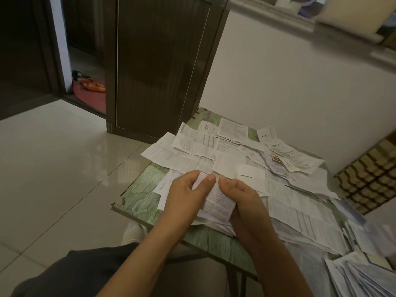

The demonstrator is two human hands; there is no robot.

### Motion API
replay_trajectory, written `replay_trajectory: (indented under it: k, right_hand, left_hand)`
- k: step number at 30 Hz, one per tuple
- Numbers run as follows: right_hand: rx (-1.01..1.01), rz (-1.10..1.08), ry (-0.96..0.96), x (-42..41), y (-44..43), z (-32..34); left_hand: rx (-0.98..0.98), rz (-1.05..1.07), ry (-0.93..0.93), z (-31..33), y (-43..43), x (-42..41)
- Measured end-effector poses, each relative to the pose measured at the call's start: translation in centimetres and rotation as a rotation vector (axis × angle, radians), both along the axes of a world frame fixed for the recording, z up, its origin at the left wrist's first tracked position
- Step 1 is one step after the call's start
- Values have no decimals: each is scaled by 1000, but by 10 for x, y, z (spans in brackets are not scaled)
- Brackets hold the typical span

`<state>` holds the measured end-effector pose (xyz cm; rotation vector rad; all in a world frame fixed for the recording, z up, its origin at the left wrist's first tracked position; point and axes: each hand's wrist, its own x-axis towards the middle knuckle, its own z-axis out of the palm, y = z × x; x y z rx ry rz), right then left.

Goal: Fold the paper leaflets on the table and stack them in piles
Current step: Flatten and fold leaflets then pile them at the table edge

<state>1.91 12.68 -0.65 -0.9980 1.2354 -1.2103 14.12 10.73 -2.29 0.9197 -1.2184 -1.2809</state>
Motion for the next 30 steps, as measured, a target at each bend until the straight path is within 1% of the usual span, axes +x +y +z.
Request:
replay_trajectory:
  k: [1, 2, 3, 4, 5, 6, 7, 8, 9, 10, 11, 13, 14, 15, 16, 17, 18, 20, 21, 22, 24, 27, 28, 30]
  right_hand:
    - [35, 25, -79, 0, 1, -2]
    - [54, 38, -115, 2, 4, -3]
    - [46, 22, -103, 3, 6, -5]
    - [0, -28, -9, 3, 7, -6]
    - [-89, -113, 174, 3, 7, -8]
    - [-201, -230, 397, 3, 7, -9]
    - [-299, -333, 551, 3, 6, -9]
    - [-340, -398, 598, 5, 6, -9]
    - [-345, -425, 574, 6, 6, -7]
    - [-305, -418, 481, 5, 6, -5]
    - [-233, -376, 342, 4, 5, -4]
    - [-10, -188, 0, -2, 6, -1]
    - [84, -91, -136, -5, 7, 1]
    - [139, -30, -221, -9, 8, 2]
    - [159, -5, -244, -12, 9, 4]
    - [148, -12, -220, -15, 11, 4]
    - [103, -49, -125, -18, 13, 4]
    - [-56, -186, 191, -21, 16, 9]
    - [-144, -267, 311, -22, 17, 10]
    - [-199, -329, 356, -23, 18, 12]
    - [-228, -373, 351, -26, 19, 13]
    - [-223, -328, 345, -28, 21, 13]
    - [-215, -317, 346, -31, 22, 12]
    - [-185, -271, 336, -34, 22, 12]
  left_hand:
    - [5, 33, 7, -1, -1, -1]
    - [12, 61, 20, -3, -1, -2]
    - [12, 83, 24, -4, -2, -3]
    - [-3, 102, 11, -5, -1, -4]
    - [-30, 127, -26, -7, -1, -5]
    - [-69, 161, -76, -7, 0, -7]
    - [-107, 199, -120, -7, 1, -8]
    - [-135, 231, -141, -6, 2, -10]
    - [-150, 251, -141, -5, 3, -11]
    - [-157, 260, -124, -4, 4, -12]
    - [-157, 262, -96, -3, 3, -12]
    - [-142, 247, -31, -1, 2, -13]
    - [-131, 232, -4, -1, 2, -12]
    - [-117, 212, 12, 0, 2, -12]
    - [-108, 192, 13, 0, 2, -12]
    - [-107, 173, 1, 0, 3, -12]
    - [-117, 158, -17, 1, 3, -13]
    - [-121, 129, -42, 1, 5, -18]
    - [-105, 116, -37, 1, 5, -20]
    - [-80, 96, -21, 2, 5, -22]
    - [-19, 14, 17, 4, 4, -23]
    - [39, -158, 7, 7, 3, -21]
    - [39, -170, -3, 7, 4, -22]
    - [42, -108, -29, 6, 3, -24]
